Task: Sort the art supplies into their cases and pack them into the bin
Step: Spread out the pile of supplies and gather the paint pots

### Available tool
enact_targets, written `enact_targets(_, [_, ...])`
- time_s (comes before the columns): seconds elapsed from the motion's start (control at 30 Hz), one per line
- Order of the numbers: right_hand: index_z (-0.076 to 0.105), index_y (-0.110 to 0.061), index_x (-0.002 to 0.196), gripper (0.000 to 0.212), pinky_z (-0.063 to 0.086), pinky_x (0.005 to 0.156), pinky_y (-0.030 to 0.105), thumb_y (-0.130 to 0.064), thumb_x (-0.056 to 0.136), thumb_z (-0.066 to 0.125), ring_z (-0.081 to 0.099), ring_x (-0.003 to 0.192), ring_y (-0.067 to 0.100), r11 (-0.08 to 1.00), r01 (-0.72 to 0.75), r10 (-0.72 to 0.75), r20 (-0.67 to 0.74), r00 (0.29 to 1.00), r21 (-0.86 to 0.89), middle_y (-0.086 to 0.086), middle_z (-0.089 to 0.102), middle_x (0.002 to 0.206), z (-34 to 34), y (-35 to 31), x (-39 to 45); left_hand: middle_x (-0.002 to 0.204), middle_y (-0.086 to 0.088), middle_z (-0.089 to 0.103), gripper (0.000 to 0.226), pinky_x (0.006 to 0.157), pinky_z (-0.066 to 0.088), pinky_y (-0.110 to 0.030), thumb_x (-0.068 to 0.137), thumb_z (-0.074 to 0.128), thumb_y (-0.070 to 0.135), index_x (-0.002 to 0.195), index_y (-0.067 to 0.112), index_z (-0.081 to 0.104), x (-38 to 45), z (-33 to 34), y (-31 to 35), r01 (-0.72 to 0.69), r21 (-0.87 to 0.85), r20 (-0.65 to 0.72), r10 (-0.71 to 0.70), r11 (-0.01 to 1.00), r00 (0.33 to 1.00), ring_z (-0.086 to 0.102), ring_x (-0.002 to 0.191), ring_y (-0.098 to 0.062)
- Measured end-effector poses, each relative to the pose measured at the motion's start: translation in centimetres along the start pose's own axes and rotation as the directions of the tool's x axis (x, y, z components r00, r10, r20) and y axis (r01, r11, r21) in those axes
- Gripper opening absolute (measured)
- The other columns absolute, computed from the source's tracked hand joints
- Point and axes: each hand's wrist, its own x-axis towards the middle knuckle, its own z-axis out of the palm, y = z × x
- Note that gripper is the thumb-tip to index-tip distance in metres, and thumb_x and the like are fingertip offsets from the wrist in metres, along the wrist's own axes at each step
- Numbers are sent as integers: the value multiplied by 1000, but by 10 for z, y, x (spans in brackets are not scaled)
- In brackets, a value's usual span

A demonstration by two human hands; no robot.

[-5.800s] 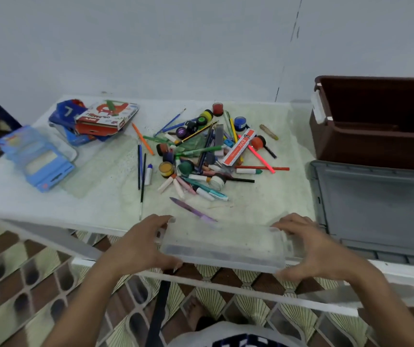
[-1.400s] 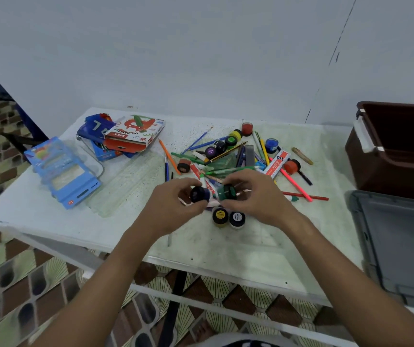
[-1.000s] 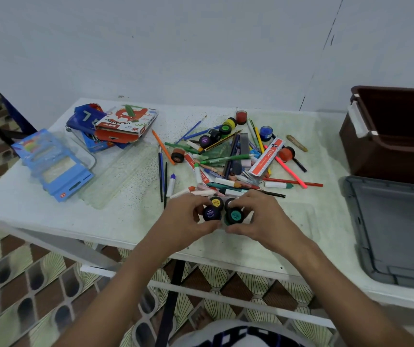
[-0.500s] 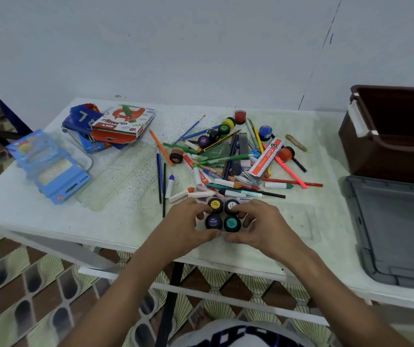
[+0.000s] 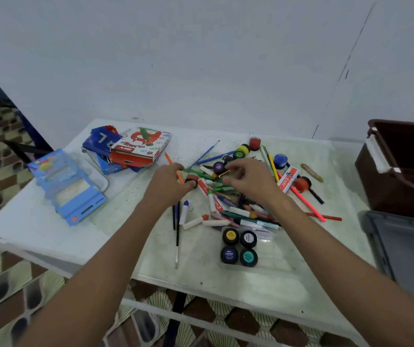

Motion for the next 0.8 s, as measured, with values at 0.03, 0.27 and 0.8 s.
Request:
enact_targets(0.03, [68,-11,108,31,46,72,15,-25,81,73,58,81,8,1000,4,-4,15,1000,-19,0,65,98,3,-1,14,117,-10,60,65,81,45,-30,78,72,50,129,14,54,9,2,-2,20,27,25,-20,999,999,57,102,-21])
enact_targets(0.27, [66,0,103,44,38,70,25,-31,74,74,53,83,20,989,-73,77,27,997,-129,9,58,88,42,24,66,104,-5,62,68,69,49,-30,70,74,57,119,15,52,22,24,-8,80,18,93,-81,997,992,58,86,-17])
enact_targets(0.8, [73,-8,95,23,45,66,20,-18,75,75,60,79,17,996,-35,44,-111,993,79,-2,62,78,-4,-12,-1,88,7,58,21,66,42,-13,74,74,36,92,30,65,-22,8,23,-191,-199,-62,183,961,981,58,75,-5])
